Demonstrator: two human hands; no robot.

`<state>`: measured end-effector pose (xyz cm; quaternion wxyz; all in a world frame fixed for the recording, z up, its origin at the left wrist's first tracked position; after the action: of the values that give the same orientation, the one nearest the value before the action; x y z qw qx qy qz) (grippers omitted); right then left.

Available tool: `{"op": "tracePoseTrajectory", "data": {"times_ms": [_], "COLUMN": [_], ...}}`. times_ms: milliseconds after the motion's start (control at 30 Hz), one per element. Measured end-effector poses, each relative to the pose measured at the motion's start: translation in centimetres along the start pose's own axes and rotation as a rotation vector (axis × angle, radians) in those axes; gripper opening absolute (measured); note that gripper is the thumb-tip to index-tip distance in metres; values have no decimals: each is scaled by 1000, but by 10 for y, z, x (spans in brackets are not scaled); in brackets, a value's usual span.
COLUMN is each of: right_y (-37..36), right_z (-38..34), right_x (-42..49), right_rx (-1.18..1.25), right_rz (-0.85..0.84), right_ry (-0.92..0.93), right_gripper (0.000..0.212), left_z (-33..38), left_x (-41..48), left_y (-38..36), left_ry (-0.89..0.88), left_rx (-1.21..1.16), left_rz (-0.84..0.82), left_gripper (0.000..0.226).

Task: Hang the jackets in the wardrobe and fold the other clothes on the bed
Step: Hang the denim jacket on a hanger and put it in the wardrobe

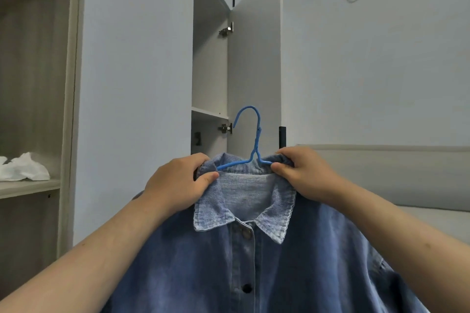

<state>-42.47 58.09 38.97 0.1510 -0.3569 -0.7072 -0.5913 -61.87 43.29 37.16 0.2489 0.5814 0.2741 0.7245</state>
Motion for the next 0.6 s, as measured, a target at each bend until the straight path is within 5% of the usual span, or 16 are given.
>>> {"op": "tracePoseTrajectory", "data": {"times_ms": [433,600], "right_y": [-112,-155], "right_z": [126,177], "right_x": [79,102], "right_rx": [-29,-22], "right_rz": [-90,-71], "right_ry": [-168,-202], "right_gripper": [7,19], "left_z": [-115,-160], "left_x": [57,88], "left_y": [-172,-248], "left_ry": [148,118], "left_rx": [-106,-220], "left_rz": [124,80], "left_gripper": [29,26]}}
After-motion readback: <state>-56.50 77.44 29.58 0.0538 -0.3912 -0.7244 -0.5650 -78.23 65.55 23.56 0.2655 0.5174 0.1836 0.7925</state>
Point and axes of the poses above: each hand's wrist, its own x-axis towards the middle knuckle, its own y-axis out of the back of the hand, z = x × y, the point moved 7 cm from there along x, towards the middle knuckle, and after that the axes turned 9 degrees about -z, right-handed, at the moved point
